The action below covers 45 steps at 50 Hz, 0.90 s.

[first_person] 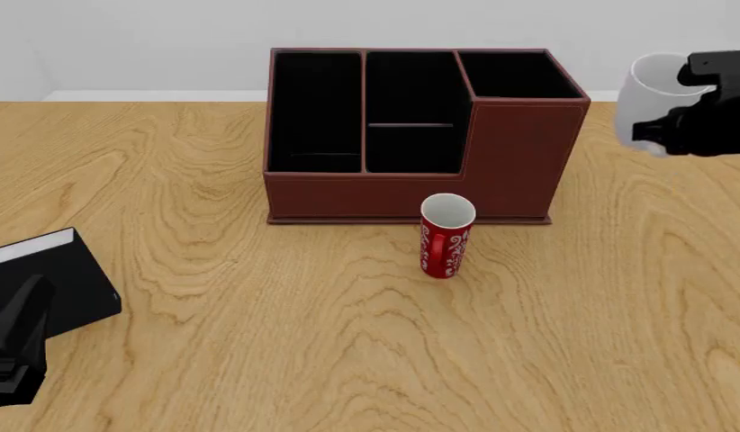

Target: Pick up the white mug and place it to the right of the caddy.

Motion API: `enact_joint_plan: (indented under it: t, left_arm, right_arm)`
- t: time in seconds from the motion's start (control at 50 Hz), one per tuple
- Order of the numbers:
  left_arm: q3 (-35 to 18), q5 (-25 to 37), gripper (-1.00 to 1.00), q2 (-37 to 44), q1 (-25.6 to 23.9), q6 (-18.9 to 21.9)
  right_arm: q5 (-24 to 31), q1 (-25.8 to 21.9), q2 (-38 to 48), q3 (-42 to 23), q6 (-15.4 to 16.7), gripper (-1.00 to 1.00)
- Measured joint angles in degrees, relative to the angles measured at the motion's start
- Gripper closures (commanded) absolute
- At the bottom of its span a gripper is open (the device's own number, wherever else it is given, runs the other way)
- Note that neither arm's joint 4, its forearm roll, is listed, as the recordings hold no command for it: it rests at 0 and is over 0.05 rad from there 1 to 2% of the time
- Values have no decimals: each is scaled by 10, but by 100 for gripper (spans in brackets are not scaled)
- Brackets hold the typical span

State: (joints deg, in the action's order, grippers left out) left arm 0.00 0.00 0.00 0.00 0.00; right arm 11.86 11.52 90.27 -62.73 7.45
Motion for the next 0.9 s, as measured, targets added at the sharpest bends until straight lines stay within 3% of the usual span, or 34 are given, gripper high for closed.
enact_joint_plan:
  t: [0.9]
  left_arm:
    - [0, 0, -100, 0, 0, 0]
  right_arm:
    - [-39, -13, 45, 9, -2, 100]
